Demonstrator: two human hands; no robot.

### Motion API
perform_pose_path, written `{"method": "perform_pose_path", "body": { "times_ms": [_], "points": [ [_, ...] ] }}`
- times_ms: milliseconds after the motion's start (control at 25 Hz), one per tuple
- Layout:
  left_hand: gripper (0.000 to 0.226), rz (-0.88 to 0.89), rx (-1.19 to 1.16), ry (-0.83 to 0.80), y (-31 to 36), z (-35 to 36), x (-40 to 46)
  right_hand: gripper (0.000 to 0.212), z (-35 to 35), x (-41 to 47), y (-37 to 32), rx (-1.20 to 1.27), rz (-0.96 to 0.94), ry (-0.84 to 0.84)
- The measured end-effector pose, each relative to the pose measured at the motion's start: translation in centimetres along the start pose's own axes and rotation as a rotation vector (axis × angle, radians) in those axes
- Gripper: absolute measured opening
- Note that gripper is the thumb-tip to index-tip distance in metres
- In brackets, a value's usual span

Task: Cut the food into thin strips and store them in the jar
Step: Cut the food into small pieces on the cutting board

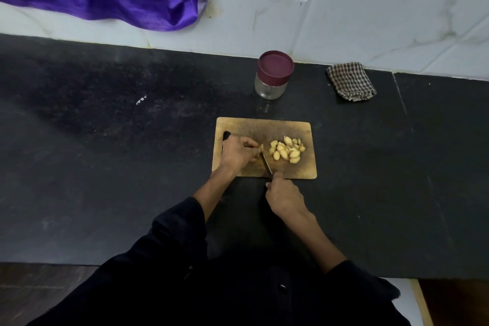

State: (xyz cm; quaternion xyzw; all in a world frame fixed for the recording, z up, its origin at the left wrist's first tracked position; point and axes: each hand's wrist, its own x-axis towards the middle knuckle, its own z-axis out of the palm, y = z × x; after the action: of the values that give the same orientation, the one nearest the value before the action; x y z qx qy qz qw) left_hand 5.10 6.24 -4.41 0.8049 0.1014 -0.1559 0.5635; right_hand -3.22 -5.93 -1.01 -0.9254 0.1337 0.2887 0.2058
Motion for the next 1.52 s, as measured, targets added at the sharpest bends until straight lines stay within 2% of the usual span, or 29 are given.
{"method": "perform_pose_path", "body": {
  "times_ms": [160, 360, 520, 600, 800, 1040, 1240, 1360, 1520],
  "points": [
    [0.014, 0.032, 0.008, -0.038, 0.1, -0.3, -0.1, 0.025, -0.6, 0.1, 0.3, 0.088, 0.042, -0.053],
    [0.013, 0.09, 0.035, -0.079, -0.2, -0.7, -0.3, 0.026, -1.1, 0.6, 1.0, 0.477, 0.094, -0.129],
    [0.018, 0.107, 0.023, -0.08, -0.5, -0.5, -0.1, 0.022, -1.2, 0.1, 1.7, 0.551, 0.063, -0.106],
    [0.019, 0.101, 0.025, -0.062, -0.8, -0.4, 0.1, 0.019, -1.2, 0.1, 1.6, 0.511, 0.021, -0.072],
    [0.02, 0.081, 0.043, -0.032, -0.9, -0.3, 0.0, 0.021, -0.9, 0.6, 0.7, 0.206, -0.051, 0.02],
    [0.019, 0.072, 0.082, -0.018, -0.8, -0.1, 0.1, 0.025, -0.9, 1.5, 0.0, 0.067, -0.117, 0.094],
    [0.02, 0.088, 0.095, -0.016, -0.7, 0.0, -0.4, 0.022, -0.4, 1.7, 0.3, 0.04, -0.096, 0.099],
    [0.019, 0.138, 0.182, 0.023, -0.9, 0.5, -0.8, 0.021, -0.1, 1.8, 1.1, 0.028, -0.106, 0.086],
    [0.019, 0.134, 0.162, 0.06, -0.8, 0.8, -0.8, 0.021, 0.1, 1.9, 1.6, 0.09, -0.102, 0.085]
  ]
}}
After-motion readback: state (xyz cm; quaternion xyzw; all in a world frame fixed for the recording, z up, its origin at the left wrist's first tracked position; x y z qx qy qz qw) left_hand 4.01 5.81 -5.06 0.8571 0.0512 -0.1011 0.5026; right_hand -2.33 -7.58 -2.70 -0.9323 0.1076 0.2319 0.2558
